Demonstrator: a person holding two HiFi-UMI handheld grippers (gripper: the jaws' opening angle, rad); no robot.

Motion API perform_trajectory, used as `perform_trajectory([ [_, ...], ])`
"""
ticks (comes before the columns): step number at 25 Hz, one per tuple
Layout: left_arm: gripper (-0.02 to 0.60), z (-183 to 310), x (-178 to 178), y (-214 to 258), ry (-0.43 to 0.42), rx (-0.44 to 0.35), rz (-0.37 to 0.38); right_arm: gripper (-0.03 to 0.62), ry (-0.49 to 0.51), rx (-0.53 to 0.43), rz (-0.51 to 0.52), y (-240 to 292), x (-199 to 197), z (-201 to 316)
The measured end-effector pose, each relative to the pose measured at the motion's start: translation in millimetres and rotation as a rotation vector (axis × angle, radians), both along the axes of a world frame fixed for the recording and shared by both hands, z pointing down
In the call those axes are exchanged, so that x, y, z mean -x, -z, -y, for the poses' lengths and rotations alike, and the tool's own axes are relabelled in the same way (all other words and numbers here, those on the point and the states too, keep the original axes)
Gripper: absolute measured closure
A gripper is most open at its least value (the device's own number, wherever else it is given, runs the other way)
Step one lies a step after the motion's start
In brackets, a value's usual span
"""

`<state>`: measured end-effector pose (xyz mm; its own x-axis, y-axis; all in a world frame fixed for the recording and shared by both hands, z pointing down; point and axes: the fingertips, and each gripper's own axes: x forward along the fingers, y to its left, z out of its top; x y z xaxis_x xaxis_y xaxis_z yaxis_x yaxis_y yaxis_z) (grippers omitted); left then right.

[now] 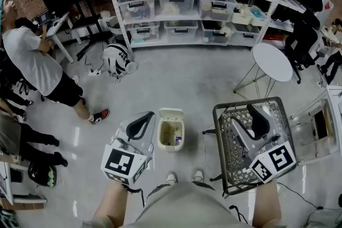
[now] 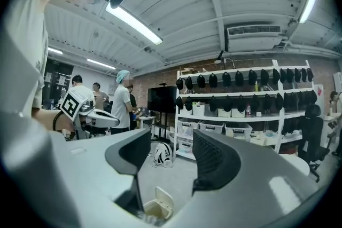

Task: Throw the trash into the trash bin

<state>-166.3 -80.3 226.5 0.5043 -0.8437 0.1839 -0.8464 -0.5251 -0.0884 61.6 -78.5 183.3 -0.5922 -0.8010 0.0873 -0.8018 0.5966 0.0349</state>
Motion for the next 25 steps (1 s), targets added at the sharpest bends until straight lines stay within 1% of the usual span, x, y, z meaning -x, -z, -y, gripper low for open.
perform_trajectory([
  [5,0.578,25,-46,-5,-0.068,0.014,-0.006,0.344,-0.025,0.03,-0.016,-10,-41,24],
  [8,0.578,41,-80,-5,-0.132,0.023,-0.004,0.334,-0.035,0.09,-0.025,-21,-68,33],
  [11,0.578,55,-119,-10,-0.202,0.028,0.016,0.326,-0.047,0.14,-0.021,-34,-97,41],
  [13,0.578,62,-146,-18,-0.249,0.034,0.031,0.324,-0.065,0.164,-0.065,-50,-118,44],
  [15,0.578,65,-174,-29,-0.299,0.059,0.033,0.313,-0.071,0.201,-0.129,-73,-139,46],
  [17,0.578,68,-202,-42,-0.346,0.081,0.04,0.3,-0.064,0.247,-0.199,-100,-158,47],
  [19,0.578,71,-229,-56,-0.385,0.087,0.065,0.292,-0.047,0.307,-0.259,-129,-178,46],
  [22,0.578,76,-266,-74,-0.434,0.118,0.095,0.276,-0.015,0.409,-0.306,-170,-205,46],
  [25,0.578,82,-294,-105,-0.461,0.171,0.119,0.267,0.017,0.492,-0.339,-216,-225,48],
])
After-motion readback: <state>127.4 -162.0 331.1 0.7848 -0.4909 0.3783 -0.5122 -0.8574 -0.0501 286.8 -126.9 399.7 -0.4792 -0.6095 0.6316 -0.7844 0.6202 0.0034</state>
